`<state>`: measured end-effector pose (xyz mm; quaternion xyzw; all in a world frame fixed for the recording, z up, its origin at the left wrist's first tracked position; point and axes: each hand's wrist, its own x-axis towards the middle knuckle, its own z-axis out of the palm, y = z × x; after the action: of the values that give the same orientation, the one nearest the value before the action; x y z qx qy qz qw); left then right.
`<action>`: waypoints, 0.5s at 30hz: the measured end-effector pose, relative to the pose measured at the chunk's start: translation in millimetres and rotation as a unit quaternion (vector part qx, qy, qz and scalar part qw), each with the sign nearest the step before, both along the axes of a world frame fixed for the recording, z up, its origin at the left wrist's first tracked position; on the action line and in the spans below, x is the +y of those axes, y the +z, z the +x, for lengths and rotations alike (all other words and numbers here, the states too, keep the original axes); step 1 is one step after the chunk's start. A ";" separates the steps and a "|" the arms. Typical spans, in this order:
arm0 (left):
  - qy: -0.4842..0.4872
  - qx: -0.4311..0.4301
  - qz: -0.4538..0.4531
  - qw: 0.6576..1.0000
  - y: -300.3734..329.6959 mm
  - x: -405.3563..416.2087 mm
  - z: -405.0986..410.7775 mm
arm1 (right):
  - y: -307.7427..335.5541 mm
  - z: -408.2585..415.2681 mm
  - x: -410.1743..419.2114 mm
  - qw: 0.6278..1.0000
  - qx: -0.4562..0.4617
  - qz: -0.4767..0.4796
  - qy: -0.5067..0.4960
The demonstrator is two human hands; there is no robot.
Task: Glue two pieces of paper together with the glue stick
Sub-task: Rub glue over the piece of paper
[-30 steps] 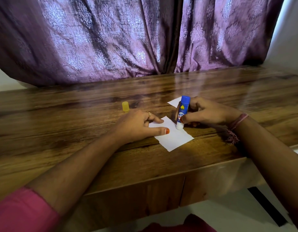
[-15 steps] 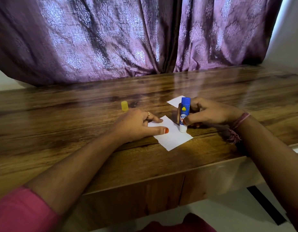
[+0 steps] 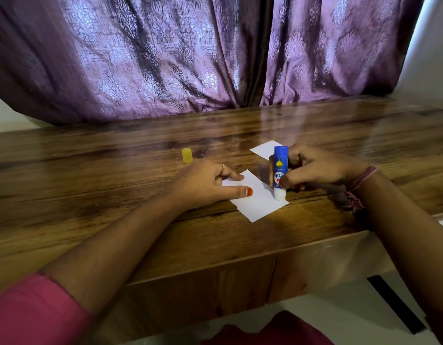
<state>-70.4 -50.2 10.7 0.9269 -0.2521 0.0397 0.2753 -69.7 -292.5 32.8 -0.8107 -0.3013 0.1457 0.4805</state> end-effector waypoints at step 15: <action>0.001 0.000 0.003 1.000 -1.3 -0.3 1.6 | 0.8 -3.0 1.4 1.000 -0.013 -0.022 -0.002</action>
<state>-68.8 -50.5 9.4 0.9279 -0.2518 0.0395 0.2722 -72.7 -291.1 33.5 -0.8237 -0.3025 0.1405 0.4585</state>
